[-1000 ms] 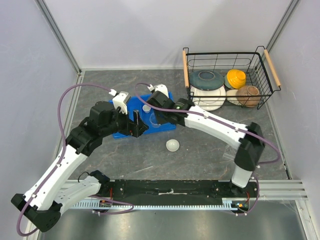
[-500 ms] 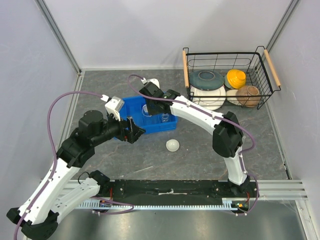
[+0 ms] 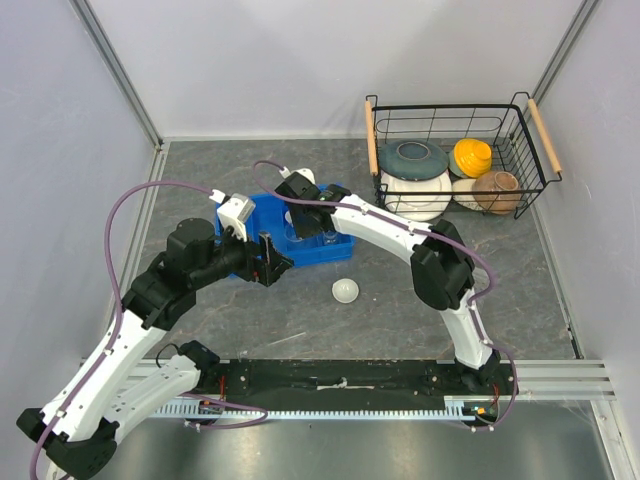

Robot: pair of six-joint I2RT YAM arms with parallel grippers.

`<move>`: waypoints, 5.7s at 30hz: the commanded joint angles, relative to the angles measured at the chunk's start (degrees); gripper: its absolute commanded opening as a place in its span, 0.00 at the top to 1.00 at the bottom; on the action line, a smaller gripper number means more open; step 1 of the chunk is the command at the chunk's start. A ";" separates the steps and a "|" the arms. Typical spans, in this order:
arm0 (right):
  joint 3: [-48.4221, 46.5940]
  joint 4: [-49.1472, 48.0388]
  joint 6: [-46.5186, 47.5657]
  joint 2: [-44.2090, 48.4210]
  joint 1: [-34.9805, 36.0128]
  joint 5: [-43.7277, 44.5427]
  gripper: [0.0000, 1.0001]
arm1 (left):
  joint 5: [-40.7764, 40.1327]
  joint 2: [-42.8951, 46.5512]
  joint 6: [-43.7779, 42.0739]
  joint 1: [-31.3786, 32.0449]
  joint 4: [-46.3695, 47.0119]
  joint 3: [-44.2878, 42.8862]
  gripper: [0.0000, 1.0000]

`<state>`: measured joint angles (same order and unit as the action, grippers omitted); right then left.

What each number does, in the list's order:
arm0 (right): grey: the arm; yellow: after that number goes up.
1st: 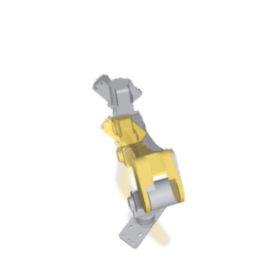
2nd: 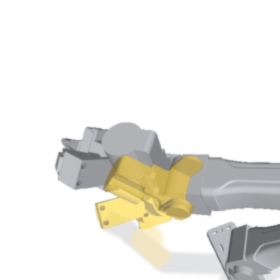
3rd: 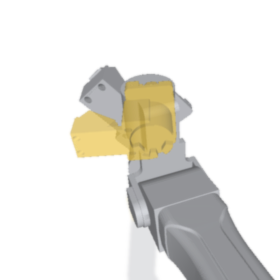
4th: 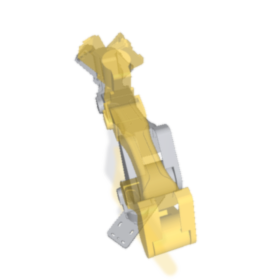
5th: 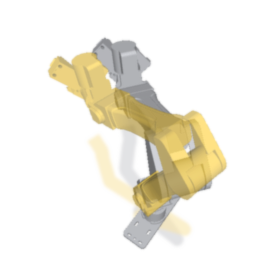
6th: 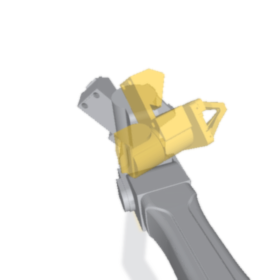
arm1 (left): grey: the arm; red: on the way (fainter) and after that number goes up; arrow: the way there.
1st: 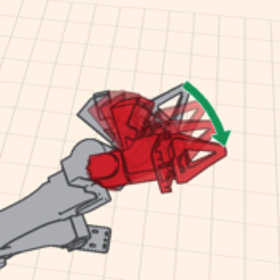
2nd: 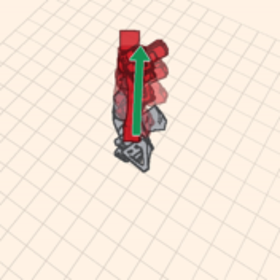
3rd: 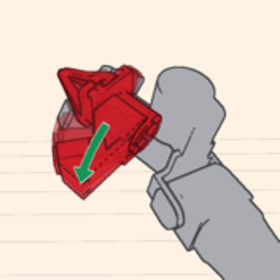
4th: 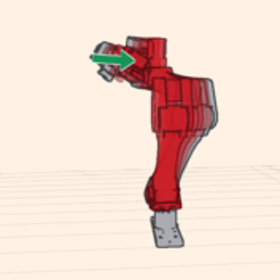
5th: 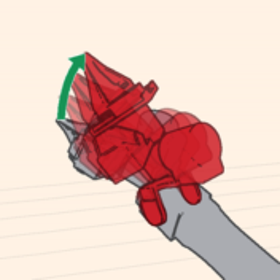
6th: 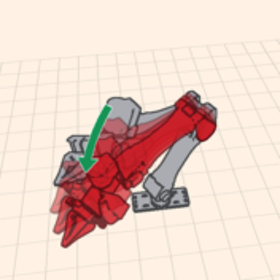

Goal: Organize the chemistry lab equipment

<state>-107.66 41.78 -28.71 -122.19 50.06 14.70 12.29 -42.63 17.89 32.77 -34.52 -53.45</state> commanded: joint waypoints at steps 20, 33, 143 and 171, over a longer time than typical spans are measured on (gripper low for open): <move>0.96 -2.76 -0.74 -3.84 -0.58 -0.37 0.73 | 0.80 0.18 -1.89 0.18 2.36 0.80 0.07; -0.97 -1.00 0.23 0.01 -0.41 2.35 0.59 | 1.15 -0.87 -1.98 0.18 2.53 0.80 0.07; 35.78 -22.27 -11.37 28.78 1.62 -7.76 1.00 | -2.89 7.21 0.04 0.18 4.11 2.21 0.05; -8.45 -11.63 -7.59 -8.68 -1.02 -12.32 1.00 | -0.25 7.39 0.04 0.10 4.82 3.09 0.05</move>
<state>-112.79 29.17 -37.01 -129.73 48.99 3.22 10.74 -35.22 17.87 32.77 -32.40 -50.48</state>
